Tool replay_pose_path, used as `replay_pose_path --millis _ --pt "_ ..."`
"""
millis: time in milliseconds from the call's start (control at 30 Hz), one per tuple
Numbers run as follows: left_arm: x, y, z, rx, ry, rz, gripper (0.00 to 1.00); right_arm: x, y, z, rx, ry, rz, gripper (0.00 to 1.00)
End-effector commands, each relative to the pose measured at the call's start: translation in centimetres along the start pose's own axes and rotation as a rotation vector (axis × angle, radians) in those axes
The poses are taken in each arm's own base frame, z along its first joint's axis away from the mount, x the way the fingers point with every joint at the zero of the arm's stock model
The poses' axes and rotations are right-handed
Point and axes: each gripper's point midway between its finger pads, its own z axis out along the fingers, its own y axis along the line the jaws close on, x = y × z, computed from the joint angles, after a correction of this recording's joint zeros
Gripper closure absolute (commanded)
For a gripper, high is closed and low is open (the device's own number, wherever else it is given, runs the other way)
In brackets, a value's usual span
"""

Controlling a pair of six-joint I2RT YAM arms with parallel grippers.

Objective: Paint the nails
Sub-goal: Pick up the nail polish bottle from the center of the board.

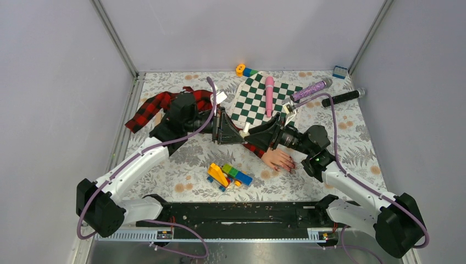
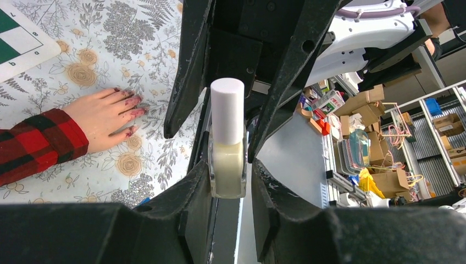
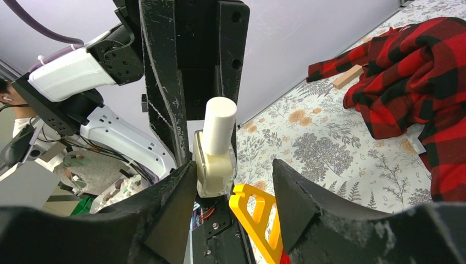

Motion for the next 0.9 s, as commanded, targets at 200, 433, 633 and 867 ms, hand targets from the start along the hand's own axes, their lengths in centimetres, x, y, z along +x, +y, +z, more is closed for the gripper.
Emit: replay_pose_path --millis 200,433,633,867 --pt "-0.1 -2.1 0.6 0.087 -0.037 0.111 1.00 -3.0 3.6 1.0 -0.120 -0.086 0.014 0.37" --pt "0.1 -3.4 0.0 0.135 -0.039 0.160 1.00 -3.4 4.7 1.2 -0.166 -0.069 0.058 0.39" --pt "0.3 -4.5 -0.5 0.169 -0.035 0.200 1.00 -3.3 5.3 1.6 -0.204 -0.039 0.105 0.41" --pt "0.1 -6.0 -1.1 0.212 -0.041 0.246 1.00 -3.4 6.1 1.8 -0.269 -0.022 0.163 0.42"
